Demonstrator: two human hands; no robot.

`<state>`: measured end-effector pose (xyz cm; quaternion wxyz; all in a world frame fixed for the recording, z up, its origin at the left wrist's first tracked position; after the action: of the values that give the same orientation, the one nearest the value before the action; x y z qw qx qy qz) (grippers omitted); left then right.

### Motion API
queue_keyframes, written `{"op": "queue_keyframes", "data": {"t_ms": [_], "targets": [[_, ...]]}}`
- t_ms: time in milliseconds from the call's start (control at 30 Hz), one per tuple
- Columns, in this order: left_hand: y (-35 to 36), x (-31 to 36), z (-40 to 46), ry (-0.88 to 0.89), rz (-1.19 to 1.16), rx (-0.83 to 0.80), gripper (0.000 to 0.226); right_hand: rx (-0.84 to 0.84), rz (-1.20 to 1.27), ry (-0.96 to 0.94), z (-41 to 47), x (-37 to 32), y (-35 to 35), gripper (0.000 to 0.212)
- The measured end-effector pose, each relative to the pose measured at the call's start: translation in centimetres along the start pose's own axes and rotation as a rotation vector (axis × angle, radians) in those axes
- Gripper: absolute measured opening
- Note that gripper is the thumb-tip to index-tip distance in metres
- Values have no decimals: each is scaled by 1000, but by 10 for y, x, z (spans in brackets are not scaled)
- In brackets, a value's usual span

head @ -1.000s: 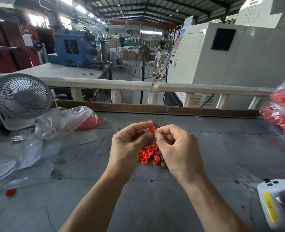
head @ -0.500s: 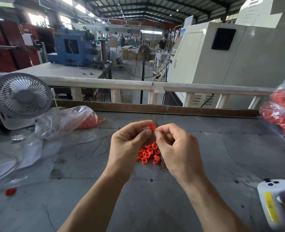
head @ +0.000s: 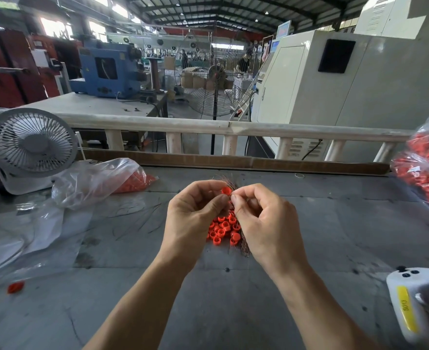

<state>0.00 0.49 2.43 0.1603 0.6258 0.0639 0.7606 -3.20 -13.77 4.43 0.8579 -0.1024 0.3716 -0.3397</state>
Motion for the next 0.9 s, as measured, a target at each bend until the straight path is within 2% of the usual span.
{"op": "queue_keyframes", "data": {"t_ms": [900], "targets": [[-1, 0, 1, -10, 68, -18, 21, 17, -88, -46, 1, 1, -3, 7]]}}
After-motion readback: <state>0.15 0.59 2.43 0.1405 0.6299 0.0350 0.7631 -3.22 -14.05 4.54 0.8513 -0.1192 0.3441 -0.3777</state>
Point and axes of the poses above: each hand's wrist, its own z-axis towards the middle knuckle, its own y-axis out of the palm, x = y × z, the point moved 2 cm from there along z, towards the middle knuckle, and after that the axes turned 9 degrees about -y, right-handed, at the moved point
